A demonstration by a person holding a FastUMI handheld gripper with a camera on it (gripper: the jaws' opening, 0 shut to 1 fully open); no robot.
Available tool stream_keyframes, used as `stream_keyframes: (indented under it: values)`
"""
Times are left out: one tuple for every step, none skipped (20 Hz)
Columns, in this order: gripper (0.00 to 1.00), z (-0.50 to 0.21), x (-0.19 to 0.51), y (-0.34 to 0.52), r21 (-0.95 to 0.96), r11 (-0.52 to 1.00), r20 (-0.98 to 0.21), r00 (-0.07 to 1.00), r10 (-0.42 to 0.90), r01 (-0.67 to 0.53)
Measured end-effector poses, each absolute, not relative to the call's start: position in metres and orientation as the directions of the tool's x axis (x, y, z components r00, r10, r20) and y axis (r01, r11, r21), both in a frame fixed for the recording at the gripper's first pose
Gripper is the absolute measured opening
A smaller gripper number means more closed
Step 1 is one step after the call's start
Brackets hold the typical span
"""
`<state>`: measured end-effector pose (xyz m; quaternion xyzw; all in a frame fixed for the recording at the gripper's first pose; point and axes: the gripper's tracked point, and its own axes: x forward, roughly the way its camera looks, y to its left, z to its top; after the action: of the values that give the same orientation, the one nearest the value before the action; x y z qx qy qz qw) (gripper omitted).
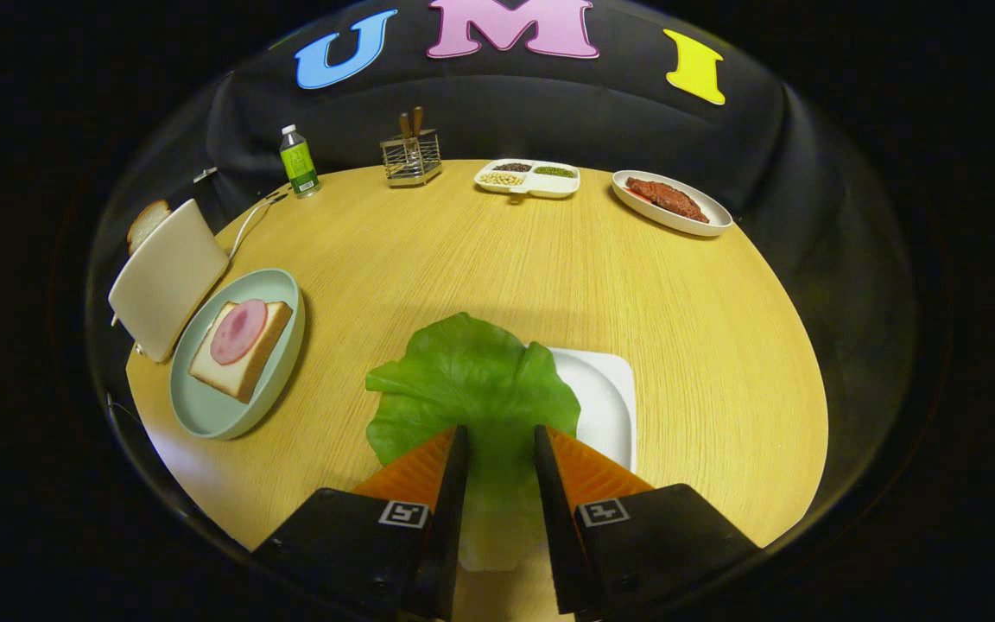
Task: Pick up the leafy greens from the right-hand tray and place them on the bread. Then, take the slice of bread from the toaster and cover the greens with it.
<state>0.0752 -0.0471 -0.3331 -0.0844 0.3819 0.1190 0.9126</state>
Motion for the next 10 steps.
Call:
stream_keyframes:
  values:
    - [0.48, -0.3318, 0.0741, -0.0452, -0.057, 0.954, -0.718, 0.676, 0.166, -0.294]
    - [0.36, -0.3329, 0.0754, -0.0455, -0.058, 0.955, -0.719, 0.676, 0.162, -0.291]
    - [0.25, -0.3329, 0.0763, -0.0455, -0.060, 0.955, -0.720, 0.675, 0.160, -0.290]
    - [0.24, -0.3326, 0.0757, -0.0442, -0.054, 0.954, -0.722, 0.671, 0.166, -0.294]
    - [0.22, -0.3333, 0.0751, -0.0441, -0.047, 0.957, -0.725, 0.669, 0.164, -0.285]
    - [0.12, -0.3330, 0.0765, -0.0438, -0.037, 0.959, -0.728, 0.665, 0.166, -0.281]
    - [0.10, -0.3327, 0.0761, -0.0440, -0.026, 0.961, -0.734, 0.658, 0.168, -0.275]
    - [0.06, -0.3333, 0.0762, -0.0434, -0.012, 0.964, -0.740, 0.651, 0.171, -0.267]
    - [0.06, -0.3329, 0.0765, -0.0437, 0.000, 0.965, -0.747, 0.641, 0.175, -0.263]
    - [0.06, -0.3322, 0.0766, -0.0438, 0.009, 0.966, -0.751, 0.636, 0.176, -0.258]
